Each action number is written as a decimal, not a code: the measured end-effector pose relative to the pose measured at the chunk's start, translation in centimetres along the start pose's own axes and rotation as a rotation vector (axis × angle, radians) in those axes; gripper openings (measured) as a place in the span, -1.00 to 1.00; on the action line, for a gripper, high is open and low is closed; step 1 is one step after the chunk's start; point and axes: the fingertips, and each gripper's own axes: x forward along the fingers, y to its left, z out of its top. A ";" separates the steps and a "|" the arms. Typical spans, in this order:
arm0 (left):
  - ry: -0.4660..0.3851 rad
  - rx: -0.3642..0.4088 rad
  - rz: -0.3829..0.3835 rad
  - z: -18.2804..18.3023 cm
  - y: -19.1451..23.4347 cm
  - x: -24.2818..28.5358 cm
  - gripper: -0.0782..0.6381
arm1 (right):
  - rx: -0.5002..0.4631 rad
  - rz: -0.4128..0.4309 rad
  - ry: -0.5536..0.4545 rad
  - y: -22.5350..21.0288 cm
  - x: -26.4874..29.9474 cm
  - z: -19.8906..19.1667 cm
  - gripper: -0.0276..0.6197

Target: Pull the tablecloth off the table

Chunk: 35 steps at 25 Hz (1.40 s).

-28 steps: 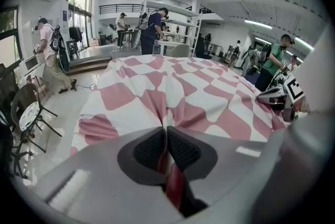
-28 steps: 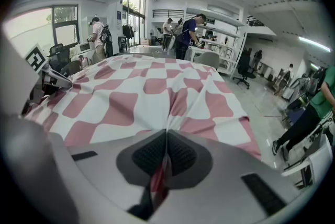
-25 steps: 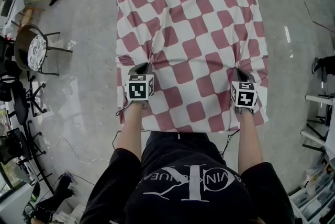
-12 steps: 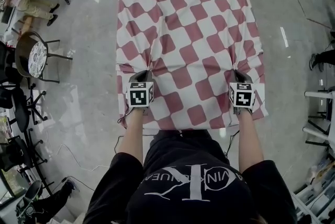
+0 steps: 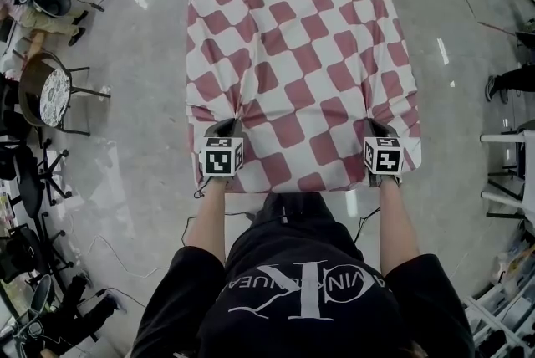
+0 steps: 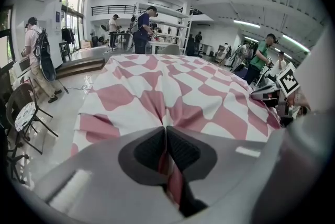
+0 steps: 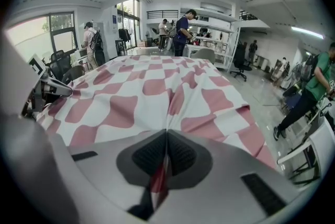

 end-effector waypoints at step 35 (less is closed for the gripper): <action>-0.004 -0.013 -0.130 -18.1 -2.8 -14.1 -0.72 | 0.303 0.028 -0.080 11.5 -15.7 -20.4 -0.88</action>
